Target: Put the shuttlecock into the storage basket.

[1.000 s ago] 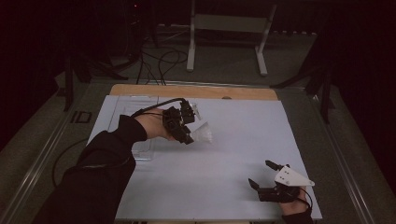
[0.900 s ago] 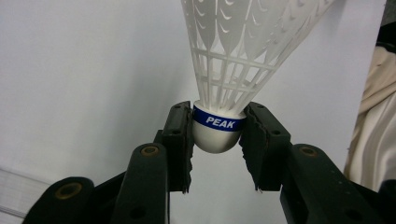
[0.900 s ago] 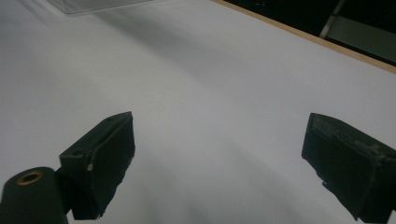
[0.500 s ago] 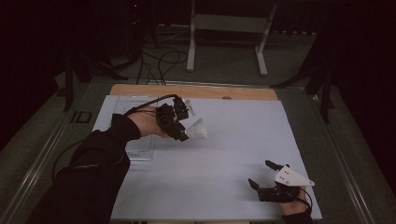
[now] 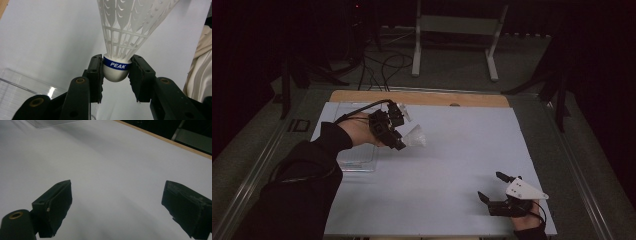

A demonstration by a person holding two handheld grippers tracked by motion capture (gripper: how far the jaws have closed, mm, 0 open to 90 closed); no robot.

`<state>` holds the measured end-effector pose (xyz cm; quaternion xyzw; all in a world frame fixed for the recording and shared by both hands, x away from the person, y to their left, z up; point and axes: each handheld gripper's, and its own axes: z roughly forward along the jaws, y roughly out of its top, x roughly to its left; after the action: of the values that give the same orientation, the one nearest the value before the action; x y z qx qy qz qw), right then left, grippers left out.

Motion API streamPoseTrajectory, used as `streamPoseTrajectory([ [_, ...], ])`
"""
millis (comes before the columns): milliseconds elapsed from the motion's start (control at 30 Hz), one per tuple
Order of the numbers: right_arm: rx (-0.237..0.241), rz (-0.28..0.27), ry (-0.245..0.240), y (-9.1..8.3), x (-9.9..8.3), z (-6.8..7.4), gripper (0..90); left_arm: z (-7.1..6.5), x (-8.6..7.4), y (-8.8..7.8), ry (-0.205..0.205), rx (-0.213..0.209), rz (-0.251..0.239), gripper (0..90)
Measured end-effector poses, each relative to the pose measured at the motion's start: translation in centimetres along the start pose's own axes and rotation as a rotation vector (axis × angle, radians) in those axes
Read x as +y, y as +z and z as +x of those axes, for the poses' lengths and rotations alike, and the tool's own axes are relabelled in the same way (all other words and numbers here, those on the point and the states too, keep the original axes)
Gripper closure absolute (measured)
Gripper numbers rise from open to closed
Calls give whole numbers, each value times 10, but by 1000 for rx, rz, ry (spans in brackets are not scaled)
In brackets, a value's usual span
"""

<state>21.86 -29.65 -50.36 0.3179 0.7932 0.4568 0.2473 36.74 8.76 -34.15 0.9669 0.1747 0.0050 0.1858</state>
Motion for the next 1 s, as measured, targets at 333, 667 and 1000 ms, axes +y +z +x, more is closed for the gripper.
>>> streamPoseTrajectory([
  [333,1,3,-2,0,0,0,97,4,-14,-8,-25,15,3,647],
  [667,4,5,-3,1,0,1,97,11,-31,-14,-61,26,6,647],
  [1000,3,5,-6,1,0,1,97,17,-47,-19,-102,38,1,647],
])
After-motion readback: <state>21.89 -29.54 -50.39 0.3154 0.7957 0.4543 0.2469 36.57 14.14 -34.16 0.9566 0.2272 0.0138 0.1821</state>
